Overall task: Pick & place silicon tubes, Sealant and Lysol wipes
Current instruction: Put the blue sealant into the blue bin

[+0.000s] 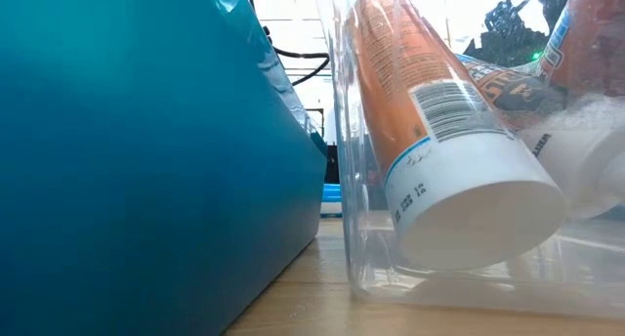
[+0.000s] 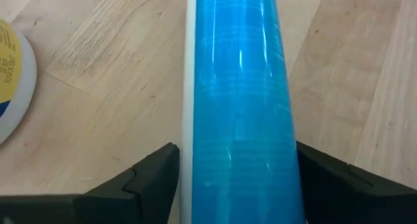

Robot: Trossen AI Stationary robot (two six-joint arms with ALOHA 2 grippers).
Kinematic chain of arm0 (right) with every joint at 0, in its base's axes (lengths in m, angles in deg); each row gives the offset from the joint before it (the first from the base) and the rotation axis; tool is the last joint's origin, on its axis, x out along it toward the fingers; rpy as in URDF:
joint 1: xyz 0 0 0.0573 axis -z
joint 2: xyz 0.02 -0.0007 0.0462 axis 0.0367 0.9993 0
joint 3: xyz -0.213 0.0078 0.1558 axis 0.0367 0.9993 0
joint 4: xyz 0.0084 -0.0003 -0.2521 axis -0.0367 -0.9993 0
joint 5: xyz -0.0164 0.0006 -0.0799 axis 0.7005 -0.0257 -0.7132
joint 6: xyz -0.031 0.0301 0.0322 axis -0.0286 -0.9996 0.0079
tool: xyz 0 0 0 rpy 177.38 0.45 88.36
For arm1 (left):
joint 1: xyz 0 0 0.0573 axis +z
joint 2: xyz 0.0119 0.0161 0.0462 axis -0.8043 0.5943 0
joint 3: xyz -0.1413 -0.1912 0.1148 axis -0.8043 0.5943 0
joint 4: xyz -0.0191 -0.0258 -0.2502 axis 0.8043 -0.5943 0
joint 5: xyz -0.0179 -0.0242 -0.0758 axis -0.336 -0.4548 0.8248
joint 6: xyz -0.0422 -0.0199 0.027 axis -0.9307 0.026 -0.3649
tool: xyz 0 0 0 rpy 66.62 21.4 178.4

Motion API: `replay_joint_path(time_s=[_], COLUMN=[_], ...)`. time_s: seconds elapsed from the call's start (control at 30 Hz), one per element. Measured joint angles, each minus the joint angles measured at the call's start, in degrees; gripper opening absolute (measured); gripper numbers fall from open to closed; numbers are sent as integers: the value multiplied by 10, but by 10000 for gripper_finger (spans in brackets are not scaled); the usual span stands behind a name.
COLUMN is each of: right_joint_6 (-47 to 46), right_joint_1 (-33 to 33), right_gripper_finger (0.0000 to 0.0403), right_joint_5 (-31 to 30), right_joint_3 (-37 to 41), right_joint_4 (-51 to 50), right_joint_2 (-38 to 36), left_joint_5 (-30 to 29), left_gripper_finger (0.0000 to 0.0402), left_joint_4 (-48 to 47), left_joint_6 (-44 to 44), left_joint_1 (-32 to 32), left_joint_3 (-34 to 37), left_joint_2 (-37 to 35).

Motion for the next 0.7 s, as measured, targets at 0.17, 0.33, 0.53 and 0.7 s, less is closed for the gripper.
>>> replay_joint_path(time_s=[0.17,0.33,0.53,0.7], right_joint_6=[0,0,0,0], right_joint_1=[0,0,0,0], right_gripper_finger=[364,364,364,364], right_joint_5=[0,0,0,0], right_joint_3=[0,0,0,0], right_joint_4=[0,0,0,0], right_joint_2=[0,0,0,0], left_joint_5=[0,-1,-1,-1], left_gripper_finger=[237,215,247,273], left_joint_4=[0,1,1,1], left_joint_6=[-3,-3,-5,-5], left_joint_1=[0,0,0,0], left_joint_3=[0,0,0,0], left_joint_2=[0,0,0,0])
